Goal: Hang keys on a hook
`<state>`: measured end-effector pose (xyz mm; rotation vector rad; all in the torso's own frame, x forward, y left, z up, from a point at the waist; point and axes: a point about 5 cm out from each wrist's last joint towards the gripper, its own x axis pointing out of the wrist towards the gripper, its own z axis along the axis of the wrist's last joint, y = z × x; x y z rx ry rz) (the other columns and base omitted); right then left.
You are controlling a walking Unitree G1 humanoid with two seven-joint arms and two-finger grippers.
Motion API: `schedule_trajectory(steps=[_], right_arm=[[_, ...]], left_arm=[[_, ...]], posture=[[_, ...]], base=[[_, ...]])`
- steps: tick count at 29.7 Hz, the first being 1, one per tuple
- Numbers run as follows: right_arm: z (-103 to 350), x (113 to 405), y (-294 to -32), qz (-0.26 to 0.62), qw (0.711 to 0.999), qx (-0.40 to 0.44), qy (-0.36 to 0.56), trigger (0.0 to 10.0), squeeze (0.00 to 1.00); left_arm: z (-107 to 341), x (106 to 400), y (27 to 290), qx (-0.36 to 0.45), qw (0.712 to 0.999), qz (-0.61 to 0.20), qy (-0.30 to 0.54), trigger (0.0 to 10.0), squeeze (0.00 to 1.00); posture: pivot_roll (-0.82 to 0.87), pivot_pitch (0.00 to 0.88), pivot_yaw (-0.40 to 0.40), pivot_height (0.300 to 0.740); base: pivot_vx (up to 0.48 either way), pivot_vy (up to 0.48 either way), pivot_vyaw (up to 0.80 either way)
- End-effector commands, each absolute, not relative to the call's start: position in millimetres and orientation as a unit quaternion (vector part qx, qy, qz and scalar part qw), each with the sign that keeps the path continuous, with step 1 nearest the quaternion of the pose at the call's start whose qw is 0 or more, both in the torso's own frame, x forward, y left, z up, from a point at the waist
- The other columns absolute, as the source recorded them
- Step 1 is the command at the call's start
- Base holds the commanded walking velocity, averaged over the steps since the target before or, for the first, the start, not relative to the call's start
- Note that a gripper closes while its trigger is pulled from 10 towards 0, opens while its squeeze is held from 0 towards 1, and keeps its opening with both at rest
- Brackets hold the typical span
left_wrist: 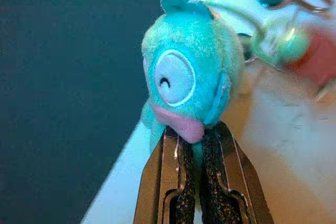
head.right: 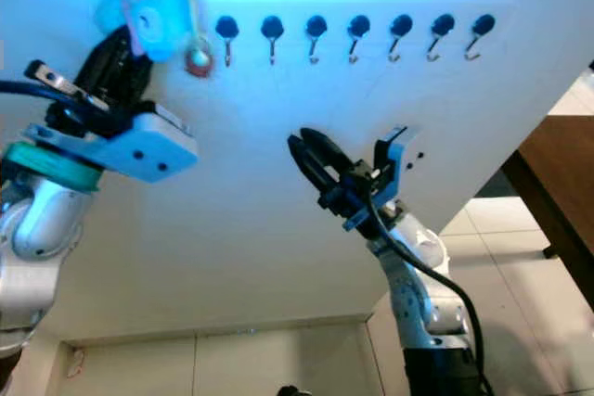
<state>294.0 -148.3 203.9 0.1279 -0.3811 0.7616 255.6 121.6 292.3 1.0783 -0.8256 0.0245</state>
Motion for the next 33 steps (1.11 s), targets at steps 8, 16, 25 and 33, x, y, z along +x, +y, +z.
schedule_trajectory(steps=[8, 16, 25, 33], right_arm=[[202.9, 295.1, -150.9, 0.364, 0.912, 0.057, -0.182, 10.0, 0.0], [203.8, 295.0, -151.6, 0.363, 0.912, 0.056, -0.183, 10.0, 0.0], [202.2, 294.6, -151.3, 0.362, 0.912, 0.055, -0.183, 10.0, 0.0], [200.8, 293.9, -151.8, 0.362, 0.913, 0.055, -0.182, 10.0, 0.0]], left_arm=[[272.0, 270.9, 116.7, 0.522, 0.776, -0.002, -0.353, 10.0, 0.0], [267.0, 286.0, 114.8, 0.532, 0.782, 0.014, -0.325, 10.0, 0.0], [243.5, 294.4, 148.0, 0.572, 0.79, 0.04, -0.218, 10.0, 0.0], [225.9, 289.7, 161.8, 0.581, 0.799, 0.025, -0.154, 10.0, 0.0]], posture=[[0.09, 0.0, 0.048, 0.74], [0.09, 0.0, 0.05, 0.74], [0.09, 0.0, 0.057, 0.74], [0.1, 0.0, 0.062, 0.74]], base=[[0.0, 0.0, 0.0], [0.0, 0.0, 0.0], [0.0, 0.0, 0.0], [0.0, 0.0, 0.0]])
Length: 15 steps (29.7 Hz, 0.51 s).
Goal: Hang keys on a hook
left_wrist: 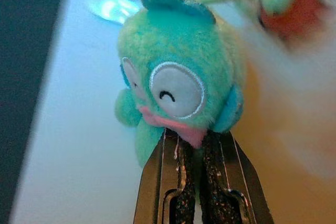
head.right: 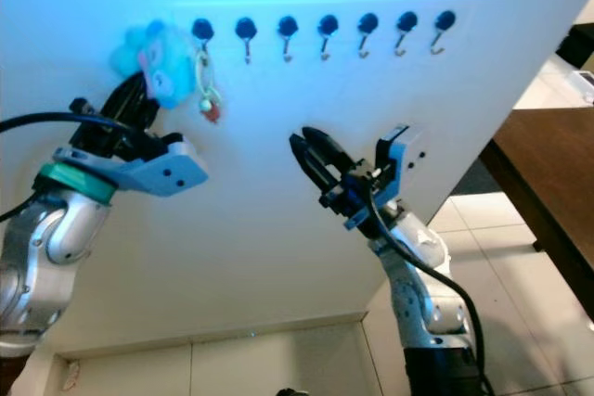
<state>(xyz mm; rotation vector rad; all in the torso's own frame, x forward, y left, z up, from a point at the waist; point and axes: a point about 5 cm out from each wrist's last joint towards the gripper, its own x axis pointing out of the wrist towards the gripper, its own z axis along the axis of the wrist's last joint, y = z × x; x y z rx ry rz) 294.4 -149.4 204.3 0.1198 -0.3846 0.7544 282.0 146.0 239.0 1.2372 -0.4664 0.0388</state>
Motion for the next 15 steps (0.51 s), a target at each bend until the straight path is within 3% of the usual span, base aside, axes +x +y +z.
schedule_trajectory(steps=[1, 13, 14, 15], right_arm=[[200.4, 293.7, -151.8, 0.362, 0.913, 0.056, -0.181, 10.0, 0.0], [199.3, 293.4, -151.8, 0.363, 0.913, 0.055, -0.18, 10.0, 0.0], [198.8, 293.6, -151.3, 0.363, 0.913, 0.055, -0.18, 10.0, 0.0], [198.8, 293.6, -151.3, 0.363, 0.913, 0.055, -0.18, 10.0, 0.0]], left_arm=[[220.6, 287.8, 164.4, 0.581, 0.802, 0.016, -0.136, 10.0, 0.0], [209.1, 277.5, 163.6, 0.57, 0.814, -0.038, -0.102, 10.0, 0.0], [210.5, 276.4, 159.0, 0.539, 0.834, -0.048, -0.108, 10.0, 1.0], [210.5, 276.4, 159.0, 0.539, 0.834, -0.048, -0.108, 10.0, 1.0]], posture=[[0.1, 0.0, 0.062, 0.74], [0.1, 0.0, 0.064, 0.74], [0.1, 0.0, 0.061, 0.74], [0.1, 0.0, 0.061, 0.74]], base=[[0.0, 0.0, 0.0], [0.0, 0.0, 0.0], [0.0, 0.0, 0.0], [0.0, 0.0, 0.0]])
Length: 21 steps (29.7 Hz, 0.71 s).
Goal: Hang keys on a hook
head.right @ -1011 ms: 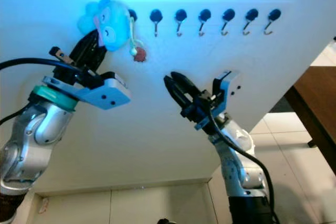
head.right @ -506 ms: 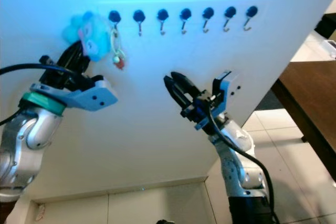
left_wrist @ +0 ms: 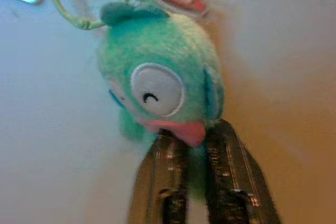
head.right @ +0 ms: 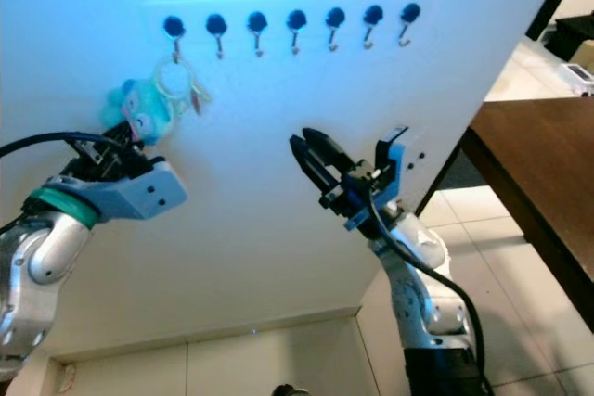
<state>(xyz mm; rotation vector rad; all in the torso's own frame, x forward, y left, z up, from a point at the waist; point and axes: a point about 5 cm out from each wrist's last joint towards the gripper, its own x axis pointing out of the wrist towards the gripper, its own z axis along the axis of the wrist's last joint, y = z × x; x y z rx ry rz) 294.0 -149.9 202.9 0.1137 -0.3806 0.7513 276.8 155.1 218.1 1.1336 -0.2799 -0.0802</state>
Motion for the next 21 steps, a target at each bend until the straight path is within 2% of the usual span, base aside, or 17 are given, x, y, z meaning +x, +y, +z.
schedule_trajectory(steps=[1, 4, 6, 7, 8, 12, 14, 17, 21], right_arm=[[198.5, 293.7, -150.9, 0.363, 0.913, 0.055, -0.179, 10.0, 0.0], [198.8, 293.9, -151.1, 0.363, 0.913, 0.056, -0.18, 10.0, 0.0], [199.0, 294.0, -151.2, 0.363, 0.913, 0.056, -0.18, 10.0, 0.0], [199.1, 294.0, -151.4, 0.362, 0.913, 0.055, -0.18, 10.0, 0.0], [199.2, 294.0, -151.7, 0.362, 0.913, 0.055, -0.18, 10.0, 0.0], [199.2, 293.7, -151.9, 0.362, 0.913, 0.053, -0.18, 10.0, 0.0], [198.2, 293.2, -152.7, 0.37, 0.912, 0.056, -0.171, 10.0, 0.0], [197.4, 293.0, -152.8, 0.377, 0.91, 0.059, -0.164, 10.0, 0.0], [197.5, 295.4, -150.3, 0.381, 0.91, 0.059, -0.155, 10.0, 0.0]], left_arm=[[211.6, 275.7, 155.8, 0.517, 0.847, -0.055, -0.113, 10.0, 1.0], [218.0, 271.7, 149.1, 0.473, 0.868, -0.061, -0.137, 10.0, 1.0], [219.4, 270.7, 149.2, 0.464, 0.872, -0.058, -0.142, 10.0, 1.0], [221.8, 269.6, 151.3, 0.442, 0.884, -0.054, -0.143, 10.0, 0.0], [227.3, 267.5, 155.4, 0.409, 0.899, -0.045, -0.147, 10.0, 0.0], [237.9, 259.6, 163.5, 0.351, 0.922, -0.04, -0.158, 10.0, 0.0], [238.9, 243.1, 167.6, 0.295, 0.942, -0.064, -0.146, 10.0, 0.0], [238.7, 235.8, 168.3, 0.277, 0.948, -0.073, -0.137, 10.0, 0.0], [243.7, 226.0, 165.4, 0.168, 0.972, -0.093, -0.133, 10.0, 0.0]], posture=[[0.1, 0.0, 0.061, 0.74], [0.1, 0.0, 0.062, 0.74], [0.1, 0.0, 0.062, 0.74], [0.09, 0.0, 0.063, 0.74], [0.09, 0.0, 0.064, 0.74], [0.09, 0.0, 0.064, 0.74], [0.11, 0.0, 0.058, 0.74], [0.11, 0.0, 0.056, 0.74], [0.12, 0.0, 0.046, 0.74]], base=[[0.0, 0.0, 0.0], [0.0, 0.0, 0.0], [0.0, 0.0, 0.0], [0.0, 0.0, 0.0], [0.0, 0.0, 0.0], [0.0, 0.0, 0.0], [0.0, 0.0, 0.0], [0.0, 0.0, 0.0], [0.0, 0.0, 0.0]])
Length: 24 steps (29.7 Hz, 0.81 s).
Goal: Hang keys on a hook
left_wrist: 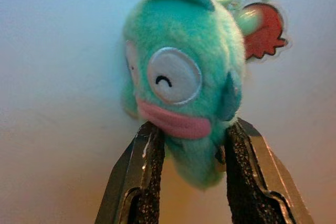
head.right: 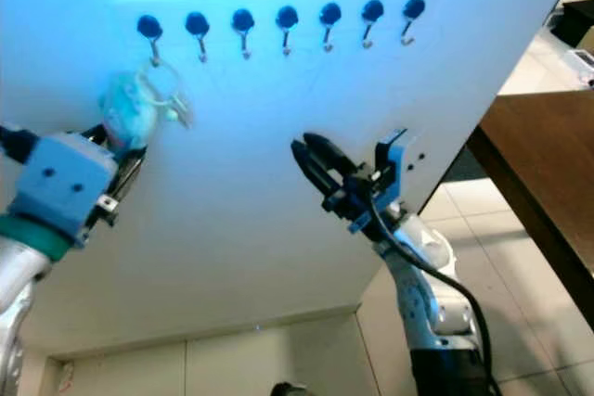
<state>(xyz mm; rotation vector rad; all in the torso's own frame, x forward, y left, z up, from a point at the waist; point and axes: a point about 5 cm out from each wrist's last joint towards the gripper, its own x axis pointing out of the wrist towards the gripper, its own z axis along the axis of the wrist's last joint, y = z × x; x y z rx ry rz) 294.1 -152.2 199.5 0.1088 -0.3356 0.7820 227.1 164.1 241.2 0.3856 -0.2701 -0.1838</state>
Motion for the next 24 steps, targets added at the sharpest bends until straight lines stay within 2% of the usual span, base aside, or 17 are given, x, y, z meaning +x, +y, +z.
schedule_trajectory(steps=[1, 4, 6, 11, 13, 15, 19, 24], right_arm=[[198.0, 296.3, -149.8, 0.377, 0.911, 0.059, -0.155, 10.0, 0.0], [200.0, 295.8, -149.5, 0.354, 0.919, 0.045, -0.166, 10.0, 0.0], [199.9, 294.6, -149.9, 0.341, 0.924, 0.038, -0.17, 10.0, 0.0], [193.7, 286.8, -154.8, 0.301, 0.94, 0.019, -0.162, 10.0, 0.0], [188.1, 284.1, -160.4, 0.284, 0.947, 0.015, -0.147, 10.0, 0.0], [185.9, 283.7, -162.5, 0.279, 0.95, 0.017, -0.141, 10.0, 0.0], [174.6, 279.5, -164.5, 0.301, 0.948, 0.006, -0.1, 10.0, 0.0], [172.9, 279.2, -163.0, 0.307, 0.948, 0.003, -0.086, 10.0, 0.0]], left_arm=[[244.7, 228.0, 164.2, 0.147, 0.975, -0.094, -0.135, 10.0, 0.0], [254.4, 240.0, 160.3, 0.082, 0.981, -0.09, -0.153, 10.0, 0.0], [257.8, 244.1, 159.3, 0.069, 0.981, -0.088, -0.158, 10.0, 0.0], [251.0, 246.3, 158.9, 0.104, 0.98, -0.099, -0.138, 10.0, 0.0], [234.0, 239.0, 157.7, 0.156, 0.974, -0.141, -0.082, 10.0, 0.0], [226.7, 235.6, 157.6, 0.175, 0.97, -0.158, -0.06, 10.0, 0.0], [208.5, 228.2, 162.4, 0.165, 0.967, -0.184, 0.057, 10.0, 0.0], [200.7, 237.1, 167.6, 0.179, 0.967, -0.163, 0.084, 10.0, 0.0]], posture=[[0.11, 0.0, 0.048, 0.74], [0.1, 0.0, 0.049, 0.74], [0.1, 0.0, 0.049, 0.74], [0.09, 0.0, 0.047, 0.74], [0.09, 0.0, 0.045, 0.74], [0.08, 0.0, 0.044, 0.74], [0.09, 0.0, 0.036, 0.74], [0.07, 0.0, 0.04, 0.74]], base=[[0.0, 0.0, 0.0], [0.0, 0.0, 0.0], [0.0, 0.0, 0.0], [0.0, 0.0, 0.0], [0.0, 0.0, 0.0], [0.0, 0.0, 0.0], [0.0, 0.0, 0.0], [0.0, 0.0, 0.0]])
